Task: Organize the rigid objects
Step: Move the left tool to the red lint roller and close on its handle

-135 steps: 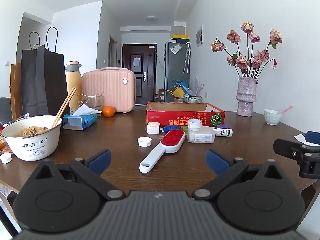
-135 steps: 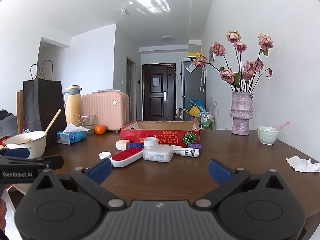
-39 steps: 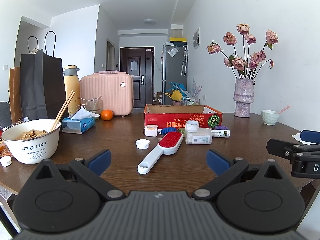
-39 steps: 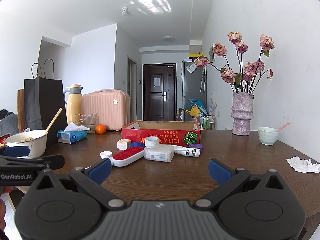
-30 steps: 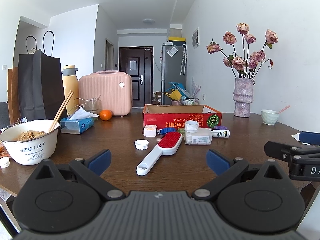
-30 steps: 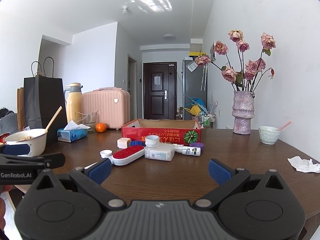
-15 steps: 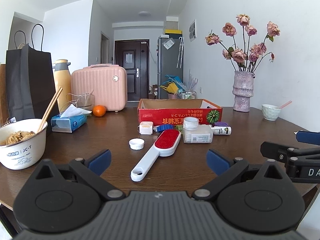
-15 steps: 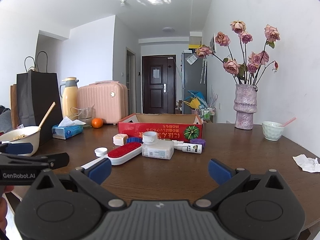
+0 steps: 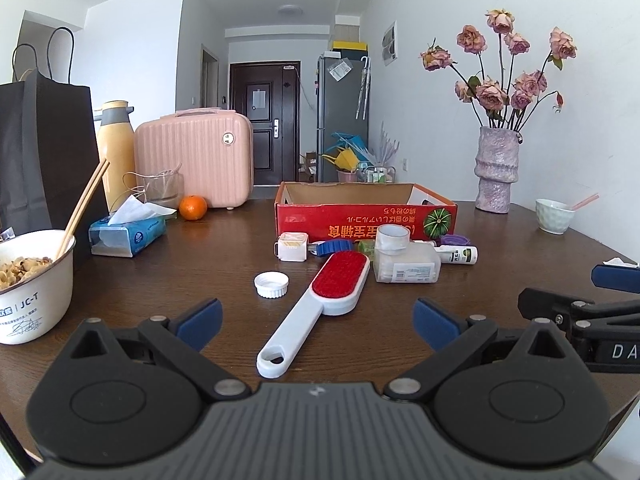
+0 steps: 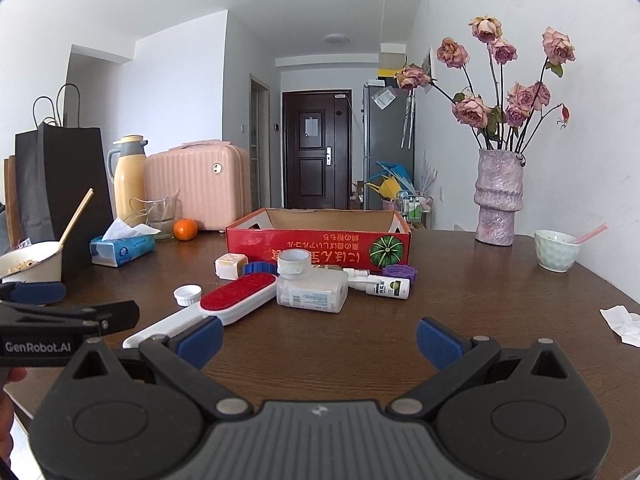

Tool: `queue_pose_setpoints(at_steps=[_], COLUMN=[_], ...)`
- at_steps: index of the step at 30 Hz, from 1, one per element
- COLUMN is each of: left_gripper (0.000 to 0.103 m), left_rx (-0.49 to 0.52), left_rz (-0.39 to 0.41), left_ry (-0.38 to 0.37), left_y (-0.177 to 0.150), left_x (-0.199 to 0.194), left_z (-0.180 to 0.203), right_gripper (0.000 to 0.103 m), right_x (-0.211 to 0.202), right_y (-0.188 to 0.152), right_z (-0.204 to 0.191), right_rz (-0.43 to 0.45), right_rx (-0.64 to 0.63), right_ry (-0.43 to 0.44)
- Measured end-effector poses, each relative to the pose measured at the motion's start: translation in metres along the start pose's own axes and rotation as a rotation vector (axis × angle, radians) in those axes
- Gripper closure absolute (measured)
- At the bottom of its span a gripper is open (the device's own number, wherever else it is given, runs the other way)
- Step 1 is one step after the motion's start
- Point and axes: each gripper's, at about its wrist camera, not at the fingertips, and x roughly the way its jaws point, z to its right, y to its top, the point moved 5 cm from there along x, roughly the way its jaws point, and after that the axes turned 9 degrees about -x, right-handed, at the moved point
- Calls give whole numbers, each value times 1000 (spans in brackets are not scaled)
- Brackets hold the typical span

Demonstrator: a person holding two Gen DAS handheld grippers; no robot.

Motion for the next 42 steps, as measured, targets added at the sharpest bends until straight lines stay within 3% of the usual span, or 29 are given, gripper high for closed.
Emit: queue_pose_setpoints(at_steps=[29, 42], left_gripper=[0, 0], left_rx=[27, 87], left_rz=[-42, -111], left_ry=[3, -5], left_y=[33, 47], left_x=[77, 120], left_z=[4, 10], right_gripper=[0, 0], right_x=[76, 112], right_y=[30, 39], right_z=[16, 28], right_rz=[-51, -72], right_rx=[12, 12], right_ry=[-4, -16])
